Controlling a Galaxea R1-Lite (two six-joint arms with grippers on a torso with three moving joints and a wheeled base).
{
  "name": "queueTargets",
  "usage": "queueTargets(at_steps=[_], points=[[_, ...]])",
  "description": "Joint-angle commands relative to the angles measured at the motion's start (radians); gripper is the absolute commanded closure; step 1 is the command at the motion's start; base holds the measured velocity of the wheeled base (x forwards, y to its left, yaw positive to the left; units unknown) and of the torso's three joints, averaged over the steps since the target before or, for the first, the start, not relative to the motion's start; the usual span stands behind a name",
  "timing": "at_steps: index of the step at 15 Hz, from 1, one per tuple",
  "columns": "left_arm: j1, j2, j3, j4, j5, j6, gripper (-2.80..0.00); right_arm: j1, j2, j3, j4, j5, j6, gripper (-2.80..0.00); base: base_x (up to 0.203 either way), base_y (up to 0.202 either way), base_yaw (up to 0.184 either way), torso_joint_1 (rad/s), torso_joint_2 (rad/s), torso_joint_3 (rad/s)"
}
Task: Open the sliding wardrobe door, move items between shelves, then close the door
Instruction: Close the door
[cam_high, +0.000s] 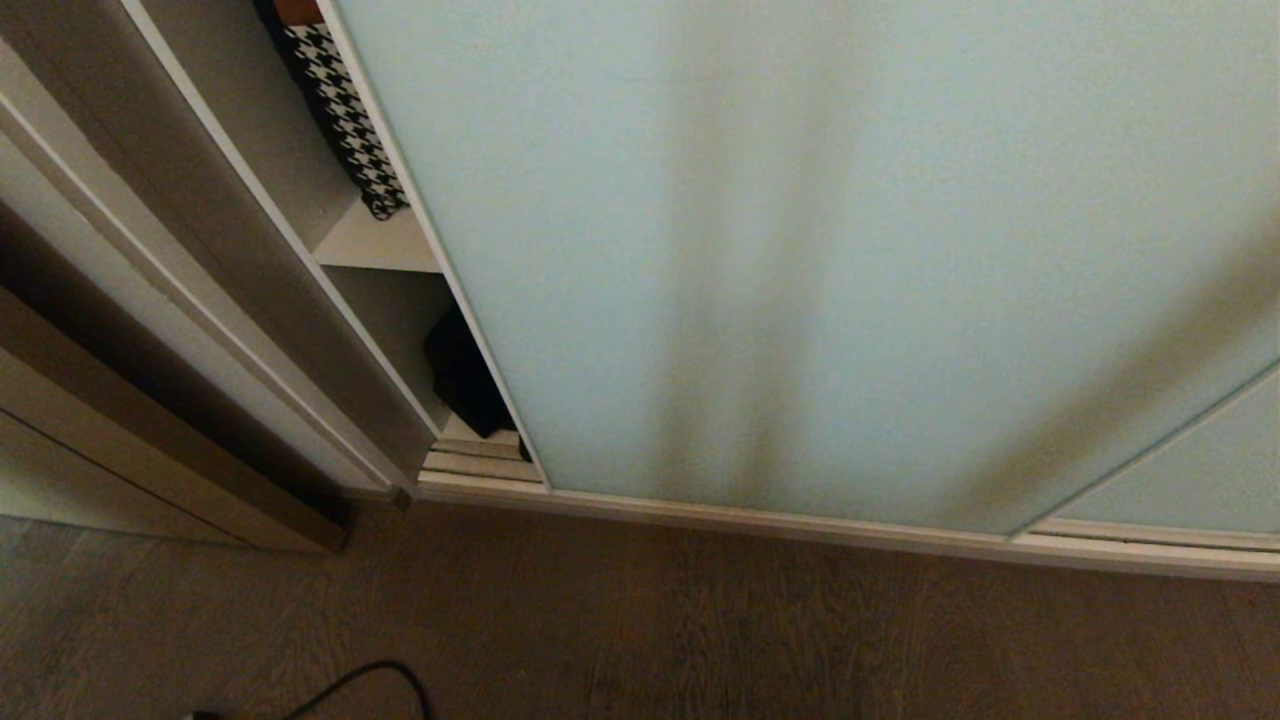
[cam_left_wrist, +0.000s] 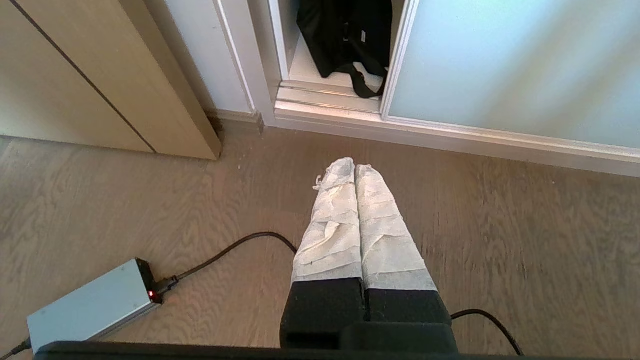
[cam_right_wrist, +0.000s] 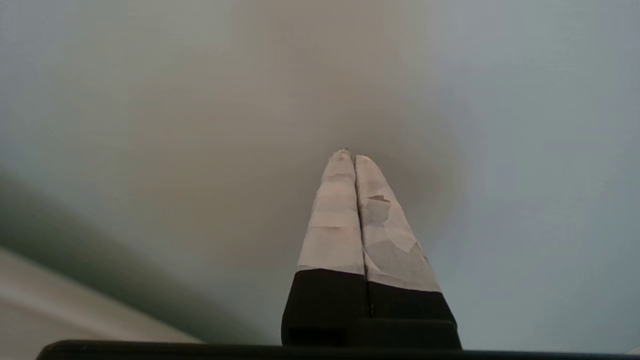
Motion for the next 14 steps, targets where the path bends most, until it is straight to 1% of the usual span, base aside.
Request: queueTargets(at_steps=[1, 3, 5, 10, 14], points=[[0.0, 0.001, 0.0, 0.0, 0.0, -0.001, 0.0, -0.011, 0.028, -0.008, 0.005, 0.025, 0.006, 0.0, 0.0, 0.0, 0.0, 0.0, 0.0, 0.0], [0.0, 0.001, 0.0, 0.0, 0.0, -0.001, 0.0, -0.013, 0.029, -0.006, 0.055, 0.087, 0.027, 0.0, 0.0, 0.0, 0.0, 0.0, 0.0, 0.0], [0.0, 0.0, 0.0, 0.0, 0.0, -0.001, 0.0, -0.004, 0.038, -0.007, 0.075, 0.109, 0.053, 0.0, 0.0, 0.0, 0.0, 0.0, 0.0, 0.0], [0.0, 0.0, 0.0, 0.0, 0.0, -0.001, 0.0, 0.068, 0.061, -0.002, 0.081, 0.114, 0.064, 0.0, 0.0, 0.0, 0.0, 0.0, 0.0, 0.0], [0.0, 0.0, 0.0, 0.0, 0.0, -0.001, 0.0, 0.103, 0.037, 0.008, 0.17, 0.115, 0.066, 0.0, 0.0, 0.0, 0.0, 0.0, 0.0, 0.0]])
